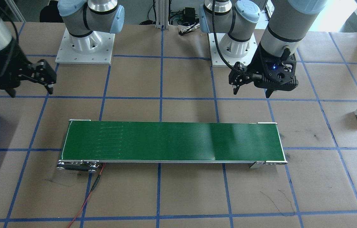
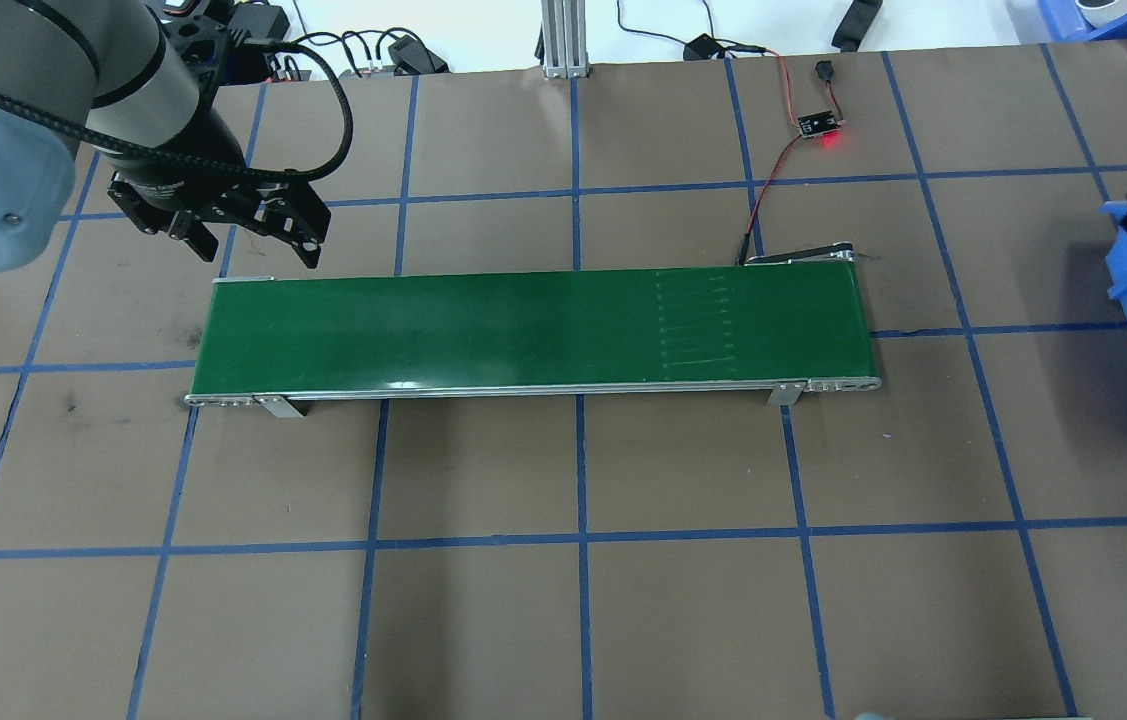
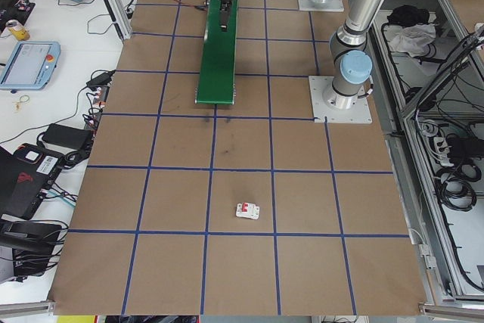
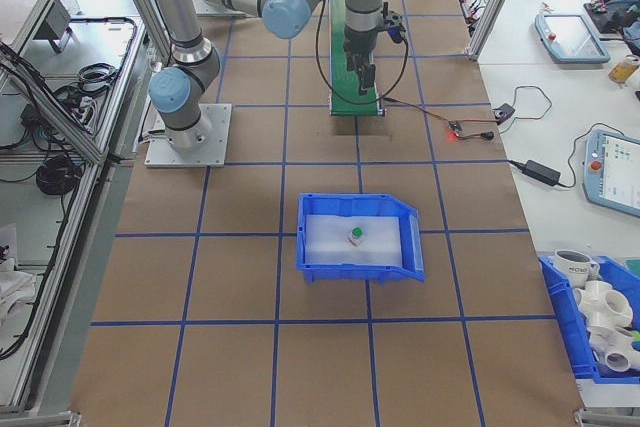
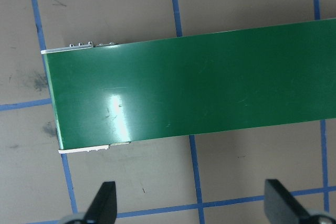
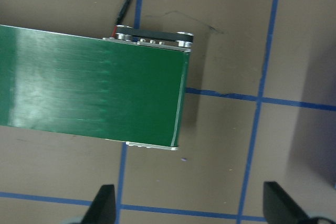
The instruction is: Move button from left to right
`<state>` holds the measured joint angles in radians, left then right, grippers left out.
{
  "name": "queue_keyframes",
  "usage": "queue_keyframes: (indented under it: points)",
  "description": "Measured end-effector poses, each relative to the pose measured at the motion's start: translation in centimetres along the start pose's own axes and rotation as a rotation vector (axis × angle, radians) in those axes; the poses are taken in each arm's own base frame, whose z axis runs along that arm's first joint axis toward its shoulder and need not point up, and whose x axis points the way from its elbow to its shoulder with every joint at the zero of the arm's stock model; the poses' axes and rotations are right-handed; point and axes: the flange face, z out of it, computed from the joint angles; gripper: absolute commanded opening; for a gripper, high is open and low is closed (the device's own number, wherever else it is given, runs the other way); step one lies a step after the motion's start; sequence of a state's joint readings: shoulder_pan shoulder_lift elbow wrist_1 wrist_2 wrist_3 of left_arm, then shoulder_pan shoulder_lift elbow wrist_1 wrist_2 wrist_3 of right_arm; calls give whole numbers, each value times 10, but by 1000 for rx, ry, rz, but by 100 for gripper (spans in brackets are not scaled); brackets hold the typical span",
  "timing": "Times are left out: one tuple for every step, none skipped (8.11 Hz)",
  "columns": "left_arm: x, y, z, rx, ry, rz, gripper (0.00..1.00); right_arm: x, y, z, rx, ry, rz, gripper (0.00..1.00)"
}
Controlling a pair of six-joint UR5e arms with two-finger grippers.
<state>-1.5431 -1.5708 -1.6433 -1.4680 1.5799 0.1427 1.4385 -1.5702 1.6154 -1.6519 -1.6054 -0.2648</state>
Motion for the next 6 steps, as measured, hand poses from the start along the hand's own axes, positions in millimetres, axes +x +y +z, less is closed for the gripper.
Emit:
queue_keyframes:
  points:
    - [0, 0, 1, -2, -2, 0, 100, -38, 1, 1, -6, -1, 41, 100]
    - [0, 0, 1, -3, -4, 1, 100, -60, 2, 2, -11, -5, 66, 100]
    - [-1, -1, 2, -4, -4, 6, 100, -70, 4, 3, -20, -11, 78, 100]
    - [-1, -2, 4, -9, -3, 5, 100, -74, 4, 5, -26, -14, 84, 100]
    - [-1, -2, 5, -10, -4, 3, 100, -76, 4, 5, -27, -15, 87, 100]
    - [-1, -2, 4, -9, -6, 0, 100, -76, 4, 5, -27, -11, 88, 100]
